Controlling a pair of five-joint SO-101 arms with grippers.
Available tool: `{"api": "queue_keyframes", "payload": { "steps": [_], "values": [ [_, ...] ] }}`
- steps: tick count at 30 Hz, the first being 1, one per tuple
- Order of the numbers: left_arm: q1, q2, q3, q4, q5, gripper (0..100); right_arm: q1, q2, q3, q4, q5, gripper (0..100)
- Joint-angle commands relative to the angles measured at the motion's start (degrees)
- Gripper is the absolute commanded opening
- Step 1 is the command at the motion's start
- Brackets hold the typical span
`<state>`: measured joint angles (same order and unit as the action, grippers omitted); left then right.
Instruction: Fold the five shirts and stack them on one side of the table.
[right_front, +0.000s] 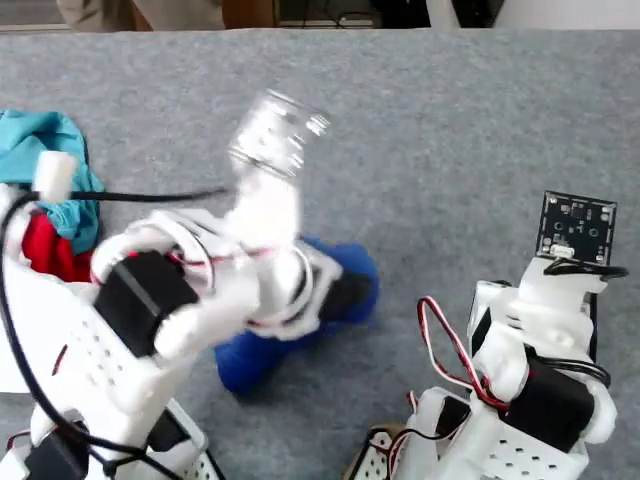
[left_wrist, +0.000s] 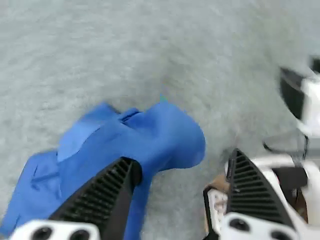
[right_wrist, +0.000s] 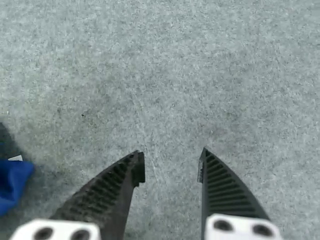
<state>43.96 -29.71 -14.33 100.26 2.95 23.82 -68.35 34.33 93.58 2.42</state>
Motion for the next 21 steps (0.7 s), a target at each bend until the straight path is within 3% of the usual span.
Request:
{"api": "queue_keyframes", "payload": {
  "steps": [1, 8, 15, 18, 21],
  "values": [
    [1.05, 0.22, 2.64, 0.44, -8.26, 26, 2.33, 0.57, -2.68, -1.05, -0.79, 19.6],
    [-4.92, 4.44, 13.36, 0.35, -24.62, 6, 5.93, 0.57, -2.68, -0.88, -0.88, 19.6],
    [-10.11, 5.32, 14.42, 0.09, -27.08, 9, 5.49, 0.57, -2.68, -0.88, -0.88, 19.6],
    [-19.34, 5.32, 14.86, 0.09, -27.08, 13, 5.85, 0.57, -2.68, -0.53, -0.7, 19.6],
    [-33.49, 5.85, 14.77, 0.09, -27.08, 14, 5.85, 0.84, -2.68, 1.58, -0.62, 19.6]
  ]
}}
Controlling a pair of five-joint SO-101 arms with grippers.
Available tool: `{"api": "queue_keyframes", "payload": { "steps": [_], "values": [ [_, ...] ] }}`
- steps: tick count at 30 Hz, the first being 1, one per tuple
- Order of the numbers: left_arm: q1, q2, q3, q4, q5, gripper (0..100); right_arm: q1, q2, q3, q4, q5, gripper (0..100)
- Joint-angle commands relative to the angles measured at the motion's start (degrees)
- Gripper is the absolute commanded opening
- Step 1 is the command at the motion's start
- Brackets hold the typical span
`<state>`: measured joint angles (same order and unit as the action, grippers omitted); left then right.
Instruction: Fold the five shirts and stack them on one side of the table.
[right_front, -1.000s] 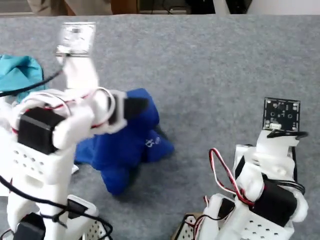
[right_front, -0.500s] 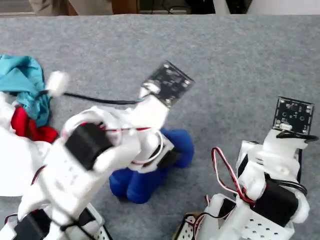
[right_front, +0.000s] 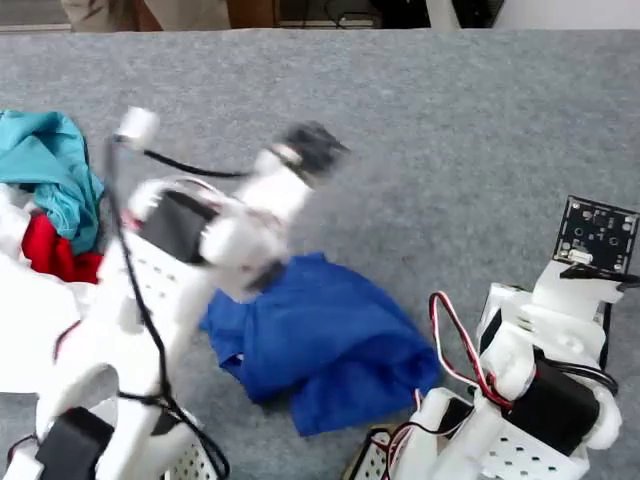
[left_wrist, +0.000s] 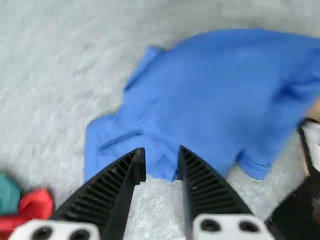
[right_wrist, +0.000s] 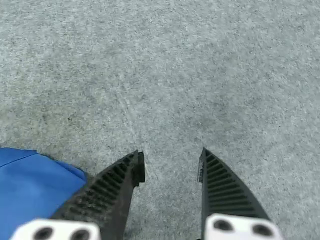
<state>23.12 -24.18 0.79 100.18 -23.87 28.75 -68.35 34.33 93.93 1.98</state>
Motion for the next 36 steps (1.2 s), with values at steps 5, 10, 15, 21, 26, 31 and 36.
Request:
{"api": "queue_keyframes", "payload": {
  "steps": [5, 10, 15, 21, 26, 31, 36],
  "values": [
    [-41.05, 0.4, 0.88, 0.09, -0.7, 16, 0.75, 1.01, -2.68, 1.49, -0.18, 19.6],
    [-64.26, 0.75, 1.41, -1.32, -0.7, 27, 0.48, 1.01, -2.51, 1.23, -0.18, 19.6],
    [-74.9, 7.34, 7.03, -14.95, -1.41, 30, 0.48, 1.01, -2.51, 1.23, -0.18, 19.6],
    [-77.36, 20.0, 8.09, -24.44, -5.71, 30, 0.48, 1.01, -2.59, 1.49, -0.18, 19.6],
    [-76.48, 30.46, 8.09, -32.97, -5.63, 30, 0.48, 1.01, -2.68, 1.58, -0.18, 19.6],
    [-75.96, 35.74, 8.0, -37.36, -5.54, 26, 0.48, 1.01, -2.68, 1.58, -0.18, 19.6],
    [-75.43, 35.74, 4.57, -40.09, -5.54, 1, 0.48, 1.01, -2.68, 1.58, -0.18, 19.6]
  ]
}}
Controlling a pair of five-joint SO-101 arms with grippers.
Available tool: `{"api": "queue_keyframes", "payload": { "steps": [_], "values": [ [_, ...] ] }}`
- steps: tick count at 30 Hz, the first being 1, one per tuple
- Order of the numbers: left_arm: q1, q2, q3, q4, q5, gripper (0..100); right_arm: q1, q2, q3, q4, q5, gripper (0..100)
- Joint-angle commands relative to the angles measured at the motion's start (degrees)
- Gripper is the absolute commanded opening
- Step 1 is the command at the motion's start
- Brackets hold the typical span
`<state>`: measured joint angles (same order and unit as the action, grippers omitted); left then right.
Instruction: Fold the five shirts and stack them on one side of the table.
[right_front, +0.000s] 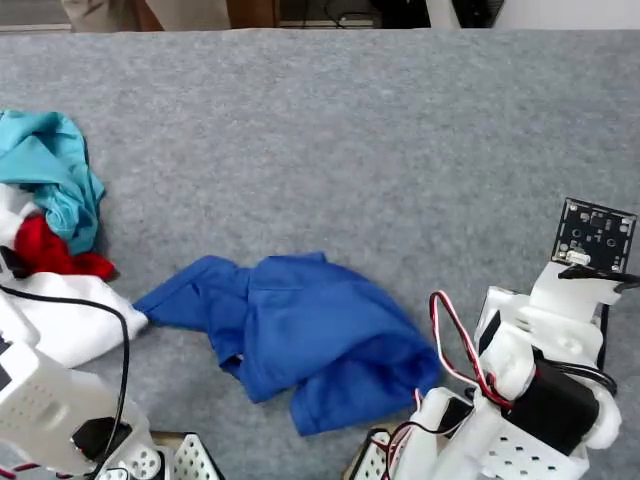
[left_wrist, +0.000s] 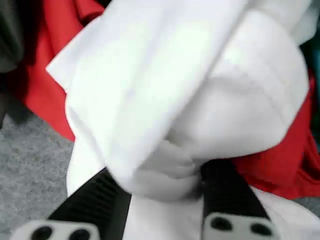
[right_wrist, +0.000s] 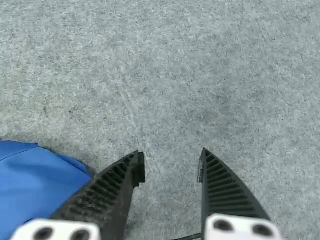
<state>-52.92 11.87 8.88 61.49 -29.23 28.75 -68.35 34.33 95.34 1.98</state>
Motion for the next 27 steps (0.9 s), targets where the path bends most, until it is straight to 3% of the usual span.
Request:
{"api": "queue_keyframes", "payload": {
  "steps": [1, 8, 14, 21, 27],
  "values": [
    [0.7, -0.31, -5.19, -0.44, 0.0, 3, 0.48, 1.01, -2.68, 0.18, -0.18, 19.6],
    [0.35, -0.31, -30.15, 11.87, 11.87, 2, 0.48, 0.84, -2.59, 0.18, -0.18, 19.6],
    [-0.88, 0.13, -52.22, 13.54, 21.89, 2, 0.48, 0.75, -2.59, 0.18, -0.18, 19.6],
    [-1.67, 0.22, -58.73, 1.41, 34.2, 2, 0.48, 0.66, -2.51, 0.18, -0.18, 19.6],
    [-0.35, 2.68, -53.19, -8.18, 36.48, 2, 0.48, 1.01, -2.42, 0.18, -0.18, 19.6]
  ]
}}
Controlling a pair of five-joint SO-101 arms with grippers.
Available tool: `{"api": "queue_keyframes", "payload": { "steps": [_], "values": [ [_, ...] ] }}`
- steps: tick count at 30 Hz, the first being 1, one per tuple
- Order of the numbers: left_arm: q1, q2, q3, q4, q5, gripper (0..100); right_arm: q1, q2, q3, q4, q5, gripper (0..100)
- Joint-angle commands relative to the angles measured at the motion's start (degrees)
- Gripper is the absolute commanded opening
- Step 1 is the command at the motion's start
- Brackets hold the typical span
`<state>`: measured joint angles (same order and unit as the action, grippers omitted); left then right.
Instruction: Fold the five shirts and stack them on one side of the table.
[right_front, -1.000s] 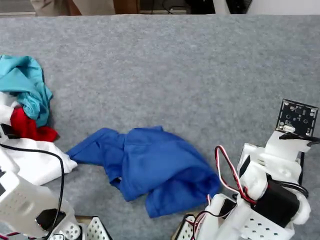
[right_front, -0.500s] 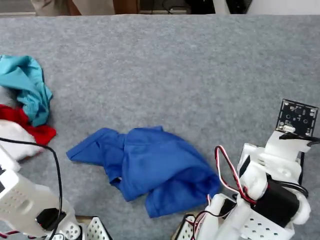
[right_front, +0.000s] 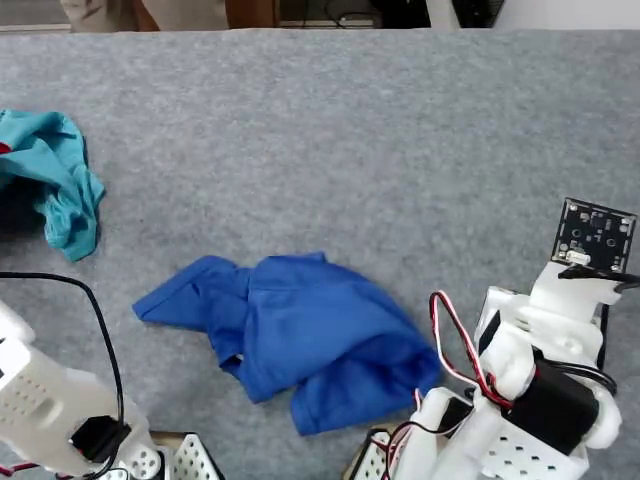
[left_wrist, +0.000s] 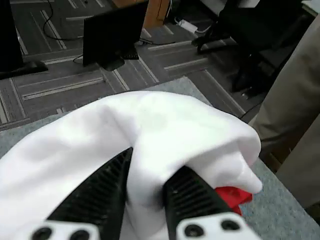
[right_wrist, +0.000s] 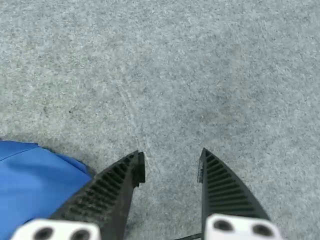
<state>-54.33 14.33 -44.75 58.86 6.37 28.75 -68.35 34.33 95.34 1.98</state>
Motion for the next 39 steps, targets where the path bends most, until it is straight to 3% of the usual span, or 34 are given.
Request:
{"api": "queue_keyframes", "payload": {
  "steps": [1, 9, 15, 19, 25, 28, 31, 35, 39],
  "values": [
    [1.14, 1.1, 1.67, -7.21, 0.7, 2, 0.48, 1.01, -2.33, 0.18, -0.18, 19.6],
    [1.41, 7.16, 7.38, -11.08, 0.53, 3, -0.31, 1.01, -2.33, 0.18, -0.18, 19.6],
    [1.14, 10.51, 10.64, -10.73, 0.79, 22, -3.82, 1.01, -2.33, 0.18, -0.53, 19.6],
    [1.23, 10.68, 11.6, -5.01, 0.62, 31, -4.26, 1.01, -2.33, 0.18, -0.62, 19.6],
    [1.32, 10.59, 11.25, 0.53, 0.62, 33, -4.26, 1.01, -2.33, 0.18, -0.26, 19.6],
    [1.05, 10.59, 5.63, 6.95, 0.53, 33, -5.58, 1.1, -2.33, 2.11, 1.58, 19.6],
    [1.05, 9.1, -8.53, 20.66, 0.53, 33, -8.13, 0.75, -2.68, 4.57, 7.12, 19.6],
    [5.45, 8.66, -24.44, 40.44, -0.26, 33, -8.57, 1.19, -2.68, 5.01, 7.12, 19.6],
    [8.53, 7.43, -23.38, 42.2, -2.55, 32, -8.57, 2.15, -2.95, 6.07, 7.21, 19.6]
  ]
}}
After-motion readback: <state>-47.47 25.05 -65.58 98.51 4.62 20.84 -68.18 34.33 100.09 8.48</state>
